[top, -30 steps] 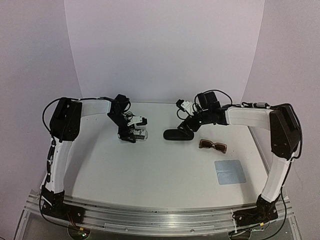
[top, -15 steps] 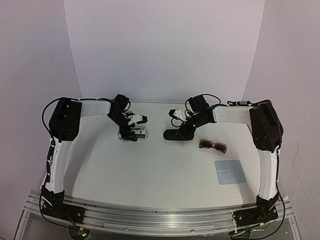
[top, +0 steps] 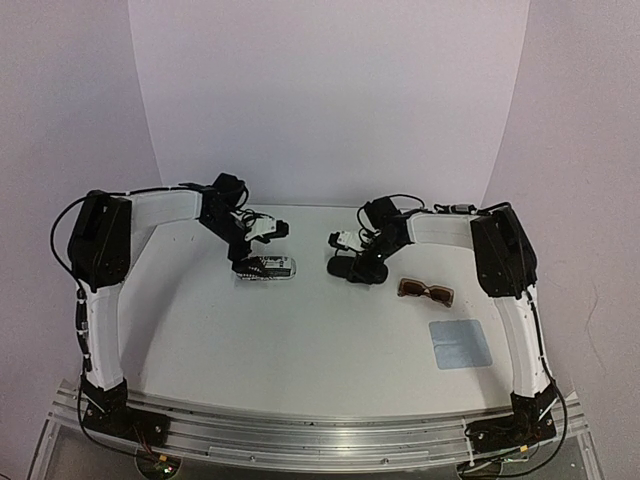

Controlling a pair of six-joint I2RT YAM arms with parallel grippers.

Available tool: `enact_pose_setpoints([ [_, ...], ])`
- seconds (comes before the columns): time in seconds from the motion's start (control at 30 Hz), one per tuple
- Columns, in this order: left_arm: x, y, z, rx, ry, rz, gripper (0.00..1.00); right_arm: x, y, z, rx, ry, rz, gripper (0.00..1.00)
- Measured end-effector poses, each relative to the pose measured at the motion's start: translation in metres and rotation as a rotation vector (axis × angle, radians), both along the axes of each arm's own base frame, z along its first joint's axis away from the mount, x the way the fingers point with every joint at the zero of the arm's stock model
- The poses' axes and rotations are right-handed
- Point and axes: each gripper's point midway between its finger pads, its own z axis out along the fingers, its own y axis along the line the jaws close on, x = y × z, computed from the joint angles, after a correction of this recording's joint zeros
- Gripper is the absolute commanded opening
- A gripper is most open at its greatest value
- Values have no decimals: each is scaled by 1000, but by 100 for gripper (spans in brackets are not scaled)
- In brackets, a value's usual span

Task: Organize the sunglasses
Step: Pick up the sunglasses case from the center of the board.

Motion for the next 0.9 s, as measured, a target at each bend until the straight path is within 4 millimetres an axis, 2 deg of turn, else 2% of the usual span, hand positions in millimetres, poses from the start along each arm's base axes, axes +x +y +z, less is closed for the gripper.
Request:
enact_pose_setpoints([
  [0.1,-20,-4,54,-121,-30,-28,99,-5,0,-2,-4,14,26,41],
  [0.27,-62,-7,128,-354,-16,-16,100,-10,7,2,43,52,29,25],
  [0.37,-86,-5,152,-478,45,32,100,-24,19,14,137,132,25,23],
  [0.4,-92,-5,158,-518,72,52,100,-28,26,27,189,155,15,23],
  [0.47,-103,-3,167,-605,122,97,100,-33,41,59,297,182,-8,23],
  [0.57,-119,0,179,-717,189,134,100,-47,70,138,522,130,-13,20],
  [0.7,-133,2,199,-867,232,136,100,-102,111,267,871,35,73,17],
  [0.77,-134,1,211,-929,256,133,100,-133,131,319,1004,-4,151,17],
  [0.83,-135,1,227,-987,278,125,100,-160,146,348,1087,-14,222,17],
  [0.9,-141,1,244,-1032,308,94,100,-183,160,360,1132,6,278,16],
])
